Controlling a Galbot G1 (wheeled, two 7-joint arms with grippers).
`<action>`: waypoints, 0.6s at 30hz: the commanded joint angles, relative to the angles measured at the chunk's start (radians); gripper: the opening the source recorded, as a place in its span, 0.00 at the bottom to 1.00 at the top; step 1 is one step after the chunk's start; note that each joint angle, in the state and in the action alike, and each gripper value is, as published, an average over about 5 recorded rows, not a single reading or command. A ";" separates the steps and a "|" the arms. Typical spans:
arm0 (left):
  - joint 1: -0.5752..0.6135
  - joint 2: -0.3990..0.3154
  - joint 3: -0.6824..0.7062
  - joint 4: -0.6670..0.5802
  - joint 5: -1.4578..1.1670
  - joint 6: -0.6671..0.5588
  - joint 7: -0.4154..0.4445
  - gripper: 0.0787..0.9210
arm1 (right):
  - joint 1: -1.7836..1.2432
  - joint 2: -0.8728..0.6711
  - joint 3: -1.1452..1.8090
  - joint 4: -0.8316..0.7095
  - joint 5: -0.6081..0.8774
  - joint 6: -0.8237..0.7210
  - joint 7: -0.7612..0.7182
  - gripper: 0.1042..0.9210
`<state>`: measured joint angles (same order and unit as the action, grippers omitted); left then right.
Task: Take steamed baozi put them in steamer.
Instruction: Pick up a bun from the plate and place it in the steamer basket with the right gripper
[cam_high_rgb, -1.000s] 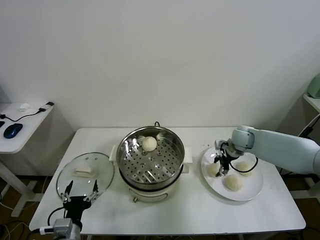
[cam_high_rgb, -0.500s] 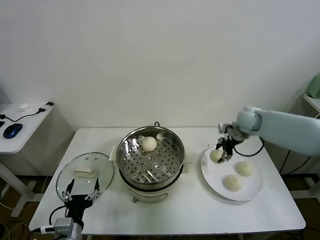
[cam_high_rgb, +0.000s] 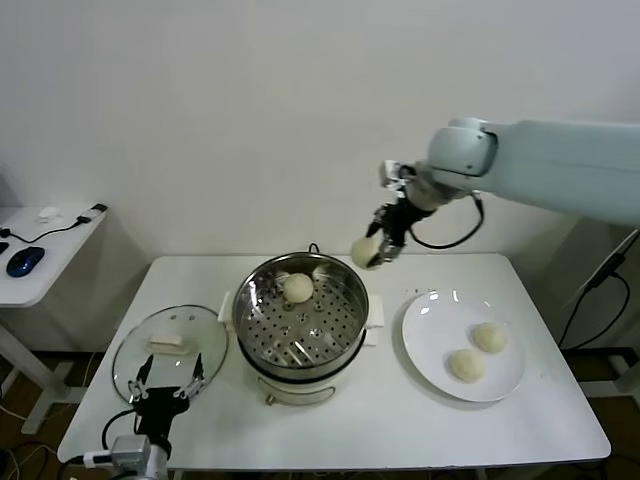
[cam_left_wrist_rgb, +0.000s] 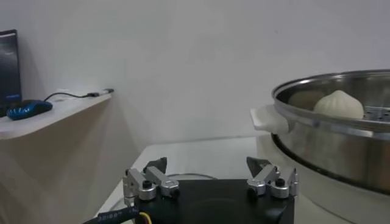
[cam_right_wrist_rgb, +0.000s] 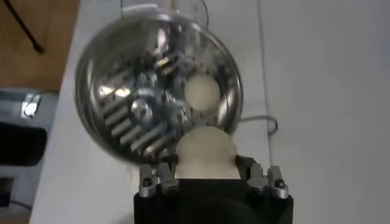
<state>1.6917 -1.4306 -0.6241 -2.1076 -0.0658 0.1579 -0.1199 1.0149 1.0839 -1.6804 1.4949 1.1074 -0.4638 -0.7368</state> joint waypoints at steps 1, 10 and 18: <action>0.001 0.001 0.001 0.000 0.000 -0.001 0.000 0.88 | -0.078 0.242 0.055 0.049 0.198 -0.110 0.178 0.67; -0.002 0.003 -0.001 -0.003 -0.003 -0.001 -0.001 0.88 | -0.279 0.334 0.087 -0.083 0.122 -0.157 0.273 0.67; -0.007 0.004 -0.001 0.002 -0.004 0.000 -0.002 0.88 | -0.397 0.359 0.098 -0.180 0.036 -0.174 0.318 0.67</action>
<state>1.6812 -1.4269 -0.6239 -2.1022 -0.0699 0.1574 -0.1226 0.7631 1.3688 -1.6009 1.4042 1.1834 -0.6018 -0.4955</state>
